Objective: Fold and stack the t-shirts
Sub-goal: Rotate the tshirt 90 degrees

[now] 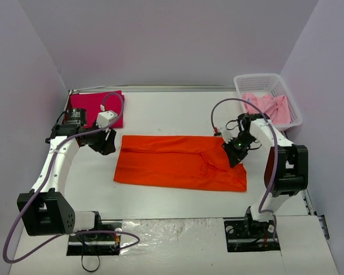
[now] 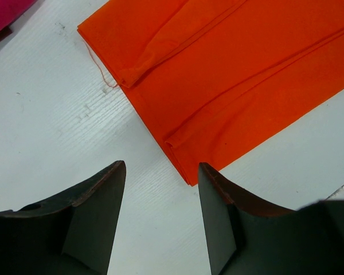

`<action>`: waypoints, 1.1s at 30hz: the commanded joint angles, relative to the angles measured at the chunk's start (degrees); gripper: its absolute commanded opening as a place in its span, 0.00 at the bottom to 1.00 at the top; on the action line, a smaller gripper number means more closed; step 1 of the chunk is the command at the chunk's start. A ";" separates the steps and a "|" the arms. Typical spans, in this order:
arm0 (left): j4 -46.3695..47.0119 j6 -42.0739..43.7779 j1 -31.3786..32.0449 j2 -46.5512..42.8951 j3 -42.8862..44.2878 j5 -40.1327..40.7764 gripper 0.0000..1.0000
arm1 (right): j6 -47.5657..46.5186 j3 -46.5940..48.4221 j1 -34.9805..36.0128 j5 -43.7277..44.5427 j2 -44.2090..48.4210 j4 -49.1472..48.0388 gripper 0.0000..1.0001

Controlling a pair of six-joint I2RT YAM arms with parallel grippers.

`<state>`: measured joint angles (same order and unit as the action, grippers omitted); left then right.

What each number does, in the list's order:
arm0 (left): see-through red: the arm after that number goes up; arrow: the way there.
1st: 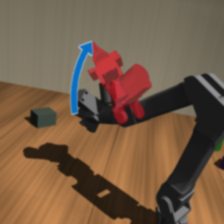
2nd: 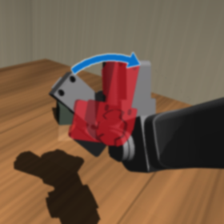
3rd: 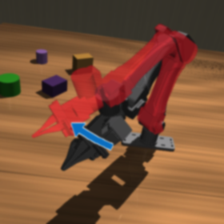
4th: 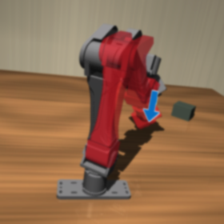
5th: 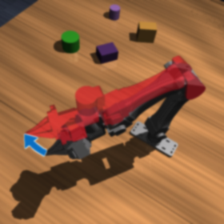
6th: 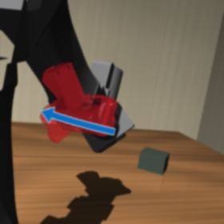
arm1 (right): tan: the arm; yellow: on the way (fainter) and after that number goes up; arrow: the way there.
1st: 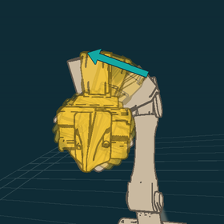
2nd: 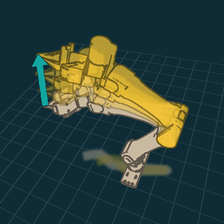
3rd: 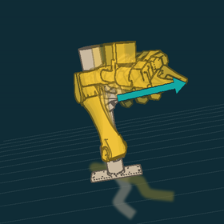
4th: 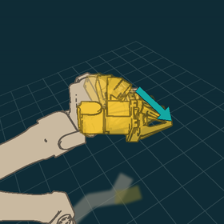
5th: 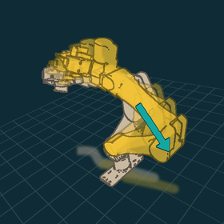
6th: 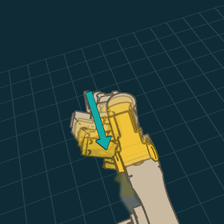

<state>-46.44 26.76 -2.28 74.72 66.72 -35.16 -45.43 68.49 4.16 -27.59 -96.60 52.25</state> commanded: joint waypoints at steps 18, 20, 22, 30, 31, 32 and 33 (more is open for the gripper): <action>3.72 -0.05 -0.26 1.31 0.78 0.61 0.52 | 3.33 7.52 -3.46 9.05 -21.16 -3.73 0.00; 3.81 0.04 -0.18 0.87 0.87 1.05 0.52 | 4.73 11.13 -3.55 9.49 -24.51 -4.70 0.00; 3.81 0.22 -0.26 0.35 0.78 1.76 0.52 | 5.43 15.24 -3.46 9.23 -27.22 -4.70 0.00; 6.79 -1.36 -0.27 -0.28 1.22 5.71 0.52 | 9.12 38.35 -0.83 8.35 -40.74 -3.38 0.00; 7.23 -1.54 -0.26 -0.27 1.31 6.76 0.52 | 9.65 41.78 -0.30 7.91 -42.60 -3.38 0.00; 7.67 -1.97 -0.35 -0.01 1.14 7.46 0.52 | 10.27 49.21 0.49 6.34 -44.62 -3.38 0.00; 8.98 -2.24 -0.35 0.08 0.87 7.99 0.52 | 11.40 53.63 1.10 6.06 -49.17 -2.95 0.00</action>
<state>-40.71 26.00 -2.31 76.38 66.72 -29.54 -35.51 113.62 2.79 -20.91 -137.10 59.55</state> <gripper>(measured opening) 0.521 0.001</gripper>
